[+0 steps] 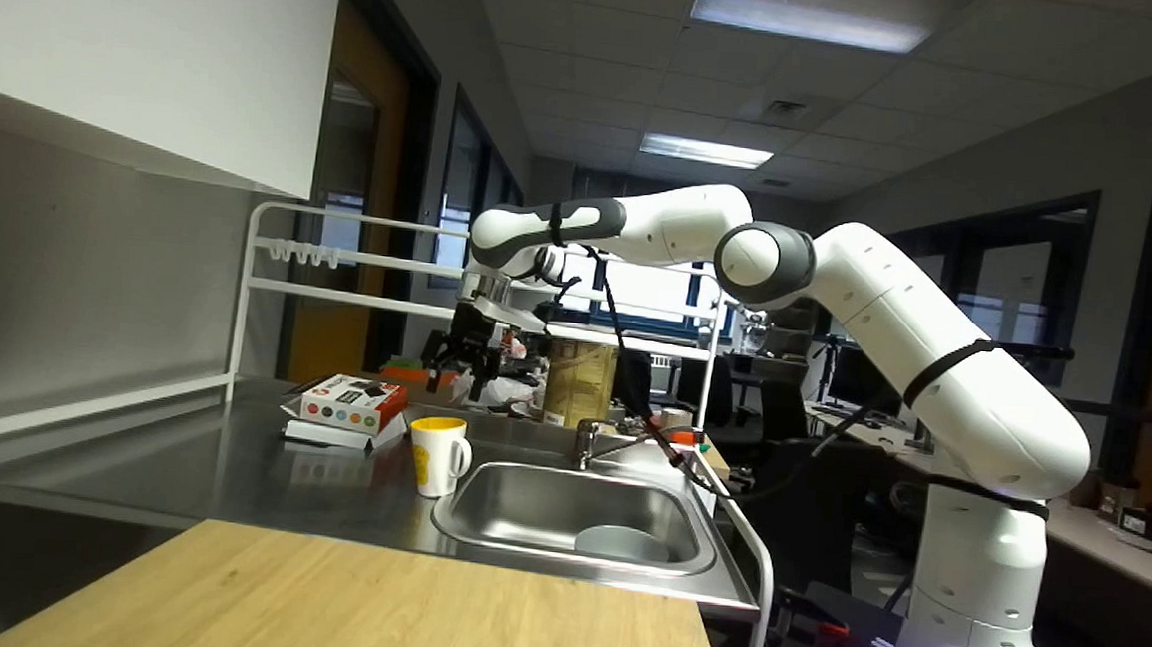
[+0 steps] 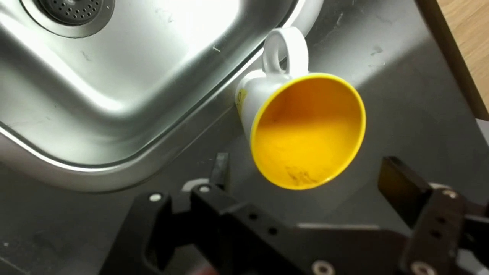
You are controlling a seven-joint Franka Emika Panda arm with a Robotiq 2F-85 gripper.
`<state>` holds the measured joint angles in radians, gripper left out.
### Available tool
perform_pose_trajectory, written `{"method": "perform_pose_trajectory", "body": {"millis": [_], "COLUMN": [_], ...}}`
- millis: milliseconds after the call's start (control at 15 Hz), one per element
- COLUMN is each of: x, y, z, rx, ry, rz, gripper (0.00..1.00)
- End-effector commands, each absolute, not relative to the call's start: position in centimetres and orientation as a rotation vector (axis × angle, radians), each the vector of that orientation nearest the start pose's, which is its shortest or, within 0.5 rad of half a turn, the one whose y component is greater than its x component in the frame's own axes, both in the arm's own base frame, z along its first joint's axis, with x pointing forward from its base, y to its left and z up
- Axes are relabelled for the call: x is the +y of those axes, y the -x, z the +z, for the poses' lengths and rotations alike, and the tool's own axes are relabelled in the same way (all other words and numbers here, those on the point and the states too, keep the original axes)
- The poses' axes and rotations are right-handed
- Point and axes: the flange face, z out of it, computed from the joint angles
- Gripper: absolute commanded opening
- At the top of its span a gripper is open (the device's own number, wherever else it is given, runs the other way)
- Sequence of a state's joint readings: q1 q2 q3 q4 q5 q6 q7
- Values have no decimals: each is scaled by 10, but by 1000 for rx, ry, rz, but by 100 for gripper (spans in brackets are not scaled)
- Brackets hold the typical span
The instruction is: Put the mug cup in the sink
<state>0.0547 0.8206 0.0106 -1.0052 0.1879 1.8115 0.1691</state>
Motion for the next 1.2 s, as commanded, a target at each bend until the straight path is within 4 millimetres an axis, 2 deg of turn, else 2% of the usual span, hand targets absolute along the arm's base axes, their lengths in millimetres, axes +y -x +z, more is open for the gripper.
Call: {"method": "perform_pose_trajectory", "body": {"millis": [0,400,667,733,800,867,933,1133], "x": [52,20,13,13,14,14,14,14], "y": [-771,-766,-762,-762,-761,-760,-759,-759], "z": [364,334,311,305,300,297,294,291], "rx": [306,406,422,426,427,430,434,440], "ry": [2958,2923,2923,2926,2926,2927,2924,2921], "rz": [109,245,334,355,376,393,408,434], "gripper": [100,100,100,75,74,69,58,35]}}
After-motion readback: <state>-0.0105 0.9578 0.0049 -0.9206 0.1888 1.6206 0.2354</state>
